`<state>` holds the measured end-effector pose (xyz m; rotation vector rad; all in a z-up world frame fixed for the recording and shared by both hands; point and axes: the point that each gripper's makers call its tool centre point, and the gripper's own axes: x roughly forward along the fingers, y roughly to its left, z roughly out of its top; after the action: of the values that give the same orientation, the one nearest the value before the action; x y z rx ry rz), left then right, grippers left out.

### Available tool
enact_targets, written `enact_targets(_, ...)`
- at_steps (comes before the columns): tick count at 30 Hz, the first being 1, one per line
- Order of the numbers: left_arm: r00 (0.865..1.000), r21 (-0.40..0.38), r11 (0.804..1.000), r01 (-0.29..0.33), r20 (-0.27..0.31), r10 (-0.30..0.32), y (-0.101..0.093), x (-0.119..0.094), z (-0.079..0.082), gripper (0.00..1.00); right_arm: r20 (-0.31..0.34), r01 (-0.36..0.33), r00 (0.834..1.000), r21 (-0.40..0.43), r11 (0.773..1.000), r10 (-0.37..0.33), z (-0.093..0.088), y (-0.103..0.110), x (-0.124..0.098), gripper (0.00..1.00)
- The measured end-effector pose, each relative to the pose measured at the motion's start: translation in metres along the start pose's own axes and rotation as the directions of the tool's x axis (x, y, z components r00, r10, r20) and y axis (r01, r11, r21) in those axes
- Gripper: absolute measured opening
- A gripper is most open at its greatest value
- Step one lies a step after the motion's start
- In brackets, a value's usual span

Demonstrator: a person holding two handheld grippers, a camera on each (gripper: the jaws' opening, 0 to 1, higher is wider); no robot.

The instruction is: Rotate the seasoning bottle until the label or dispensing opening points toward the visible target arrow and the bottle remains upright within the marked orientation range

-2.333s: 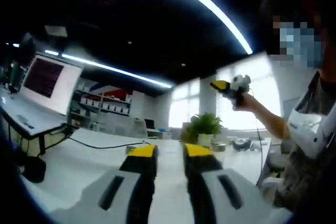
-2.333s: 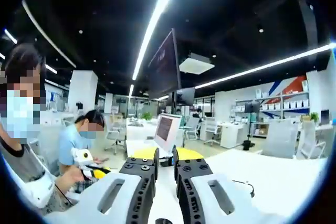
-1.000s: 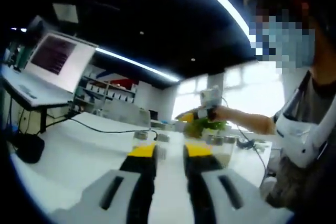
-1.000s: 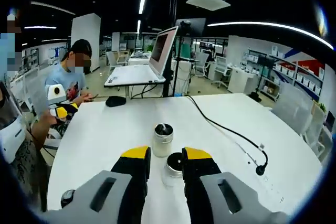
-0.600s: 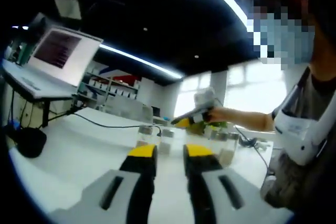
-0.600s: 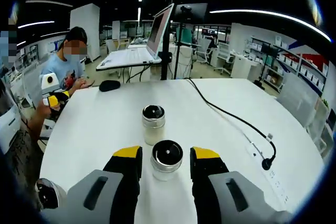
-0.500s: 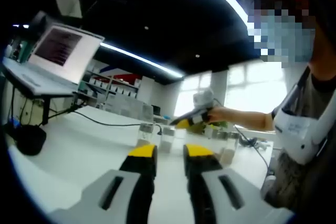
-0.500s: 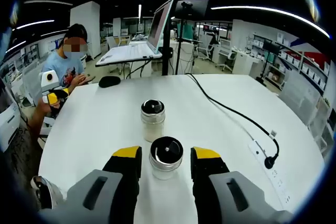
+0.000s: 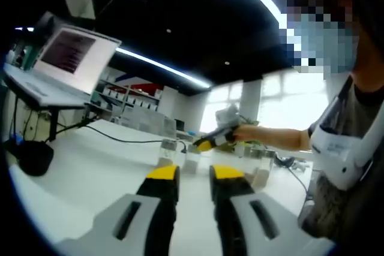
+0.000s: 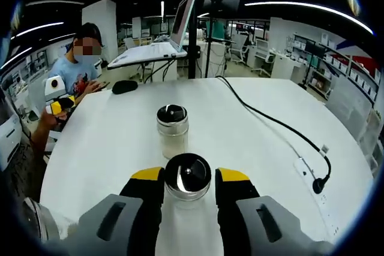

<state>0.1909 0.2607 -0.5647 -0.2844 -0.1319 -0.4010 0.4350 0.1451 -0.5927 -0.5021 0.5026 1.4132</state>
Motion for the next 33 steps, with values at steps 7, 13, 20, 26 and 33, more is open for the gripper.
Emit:
enact_targets(7,1.000,0.002,1.000,-0.002,-0.003,0.002,0.000,0.001,-0.001,0.21,0.000,0.002,1.000,-0.018,1.000,-0.002,0.000,0.002,-0.001,0.30)
enact_targets(13,1.000,0.006,1.000,0.000,-0.008,0.000,-0.001,0.002,0.000,0.21,-0.010,0.016,1.000,-0.029,0.999,-0.016,0.001,0.004,-0.003,0.30)
enact_targets(20,1.000,0.010,1.000,0.004,-0.004,-0.004,-0.004,0.002,0.003,0.21,0.011,0.029,1.000,-0.037,0.999,-0.028,0.014,0.016,-0.016,0.29)
enact_targets(26,1.000,0.013,1.000,0.013,0.003,-0.013,-0.010,0.003,0.006,0.21,0.041,0.034,0.999,-0.049,0.998,-0.032,0.030,0.032,-0.032,0.29)
enact_targets(33,1.000,-0.001,1.000,0.027,0.017,-0.027,-0.016,0.006,0.006,0.21,0.103,0.027,0.995,-0.109,0.994,-0.016,0.052,0.068,-0.050,0.29)
